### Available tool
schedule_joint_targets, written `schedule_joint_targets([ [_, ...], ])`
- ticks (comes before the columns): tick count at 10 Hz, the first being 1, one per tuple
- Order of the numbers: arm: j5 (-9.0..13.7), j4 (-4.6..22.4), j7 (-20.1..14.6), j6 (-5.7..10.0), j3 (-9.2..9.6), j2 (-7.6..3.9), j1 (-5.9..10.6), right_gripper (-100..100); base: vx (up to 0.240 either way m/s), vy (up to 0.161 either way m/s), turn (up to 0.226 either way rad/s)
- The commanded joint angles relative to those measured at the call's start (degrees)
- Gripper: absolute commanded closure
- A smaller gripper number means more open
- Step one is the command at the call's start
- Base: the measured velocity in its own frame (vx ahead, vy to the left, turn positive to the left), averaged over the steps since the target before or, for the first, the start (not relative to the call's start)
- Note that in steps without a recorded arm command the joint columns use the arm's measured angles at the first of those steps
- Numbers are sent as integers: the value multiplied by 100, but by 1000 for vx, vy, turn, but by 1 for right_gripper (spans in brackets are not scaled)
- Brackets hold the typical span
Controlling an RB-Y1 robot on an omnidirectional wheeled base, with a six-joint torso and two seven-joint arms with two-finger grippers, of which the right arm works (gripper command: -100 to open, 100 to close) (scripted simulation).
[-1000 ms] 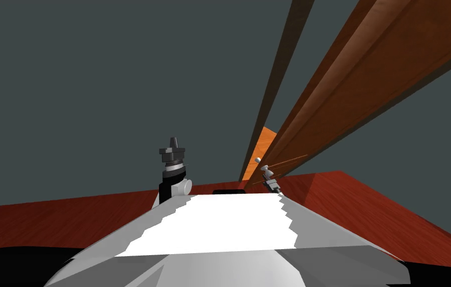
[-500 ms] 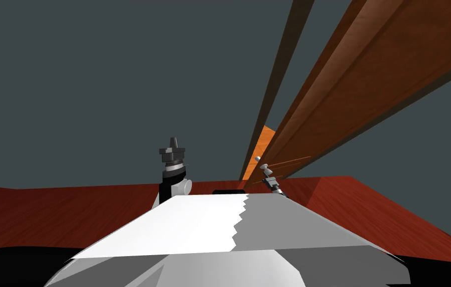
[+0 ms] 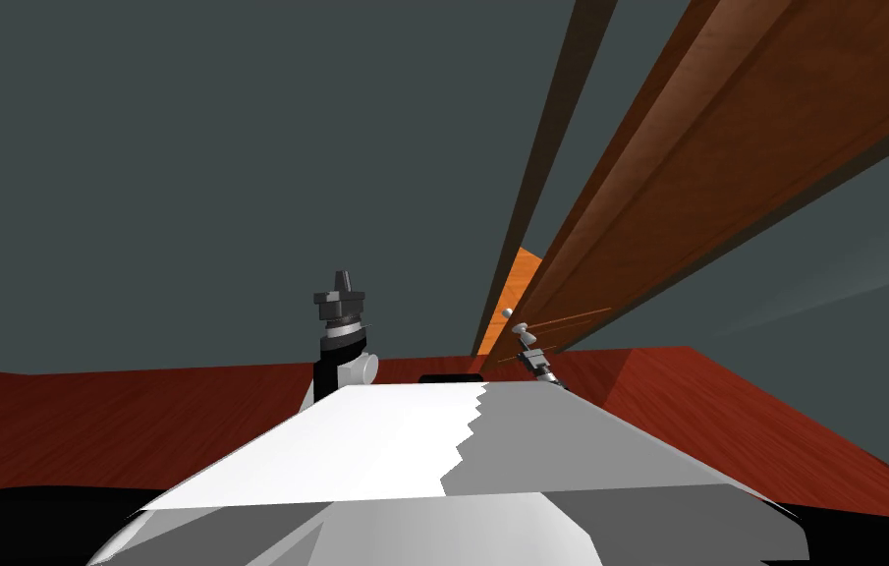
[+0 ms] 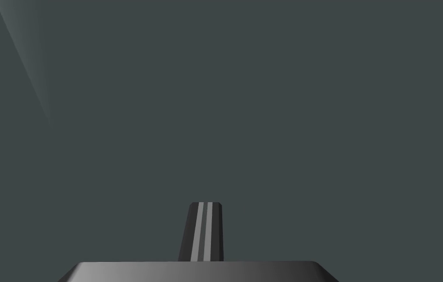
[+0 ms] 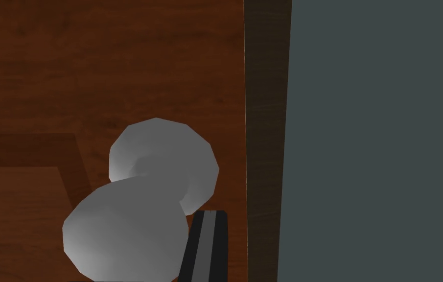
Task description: Pull the door open
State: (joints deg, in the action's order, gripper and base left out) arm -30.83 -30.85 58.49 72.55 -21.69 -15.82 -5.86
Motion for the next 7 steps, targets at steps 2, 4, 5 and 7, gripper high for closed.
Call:
schedule_joint_targets([
  [2, -23, -18, -78, 38, 20, -97, -39, -100, -60, -4, 8],
  [4, -58, -45, -197, 96, 51, -246, -98, -100, -199, -38, 10],
  [5, -58, -45, -197, 96, 51, -246, -98, -100, -156, -28, -36],
  [7, -100, -78, -339, 166, 88, -424, -169, -100, -192, -49, -29],
])
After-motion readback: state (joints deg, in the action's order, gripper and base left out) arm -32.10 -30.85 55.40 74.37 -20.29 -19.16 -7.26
